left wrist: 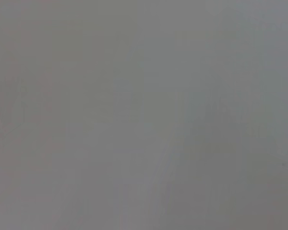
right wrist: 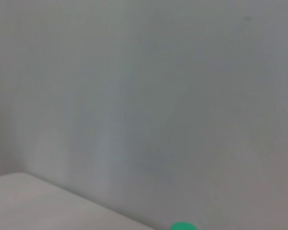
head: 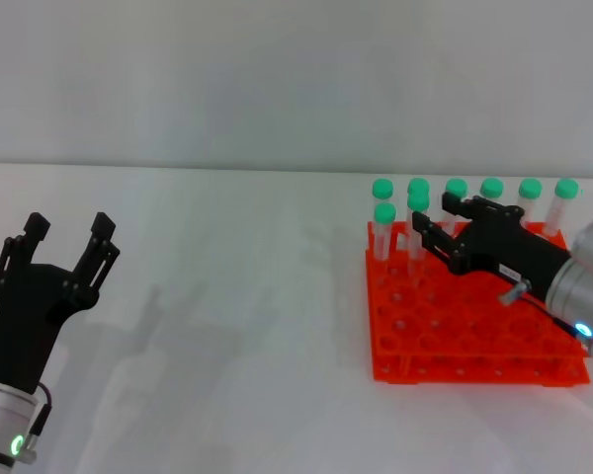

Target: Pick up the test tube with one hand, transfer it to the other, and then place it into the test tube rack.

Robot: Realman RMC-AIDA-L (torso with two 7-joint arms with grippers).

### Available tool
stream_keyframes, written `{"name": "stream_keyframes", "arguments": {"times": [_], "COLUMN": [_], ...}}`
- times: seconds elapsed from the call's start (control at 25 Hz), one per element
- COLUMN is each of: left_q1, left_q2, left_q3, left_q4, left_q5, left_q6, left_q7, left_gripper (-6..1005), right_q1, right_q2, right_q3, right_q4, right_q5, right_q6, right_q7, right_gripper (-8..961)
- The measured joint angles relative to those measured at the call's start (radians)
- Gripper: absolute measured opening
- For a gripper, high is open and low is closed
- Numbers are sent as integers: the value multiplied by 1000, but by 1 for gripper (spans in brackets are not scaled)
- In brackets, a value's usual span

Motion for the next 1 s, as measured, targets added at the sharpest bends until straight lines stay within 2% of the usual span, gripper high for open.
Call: {"name": "stream_keyframes", "arguments": {"times": [0.16,0.2,0.4,0.48,0.72,0.88,1.0], "left_q1": [-8,-9,-15,-15,-28,-49,-70], "left_q2": [0,0,0,0,0,1,3], "left_q3": [0,0,0,0,0,0,0], "left_q4": [-4,-4,-7,-7,-7,-12,-21], "left_q5": [-9,-11,-16,-27,-41,-44,-55], "left_q6": [-2,-3,-7,-15,-76,-121,-147], "left_q7": [0,0,0,-1,-43,-133,-157], "left_gripper": [832,832,832,832,832,832,832], "right_q1": [-31,-70,-134,-170,-240,-242,-239], "right_q2": [-4,-6,-9,-10,-6,-6,-7], "right_q3": [8,30,65,103,334,526,606], "right_q4": [-2,-4,-20,-20,34,144,186], "right_q5": [0,0,-1,-2,-1,0,0], "right_q6": [-43,-95,-162,-196,-235,-275,-285], "right_q7": [5,5,3,-8,-118,-202,-270], "right_gripper": [435,444,670,703,776,789,799]}}
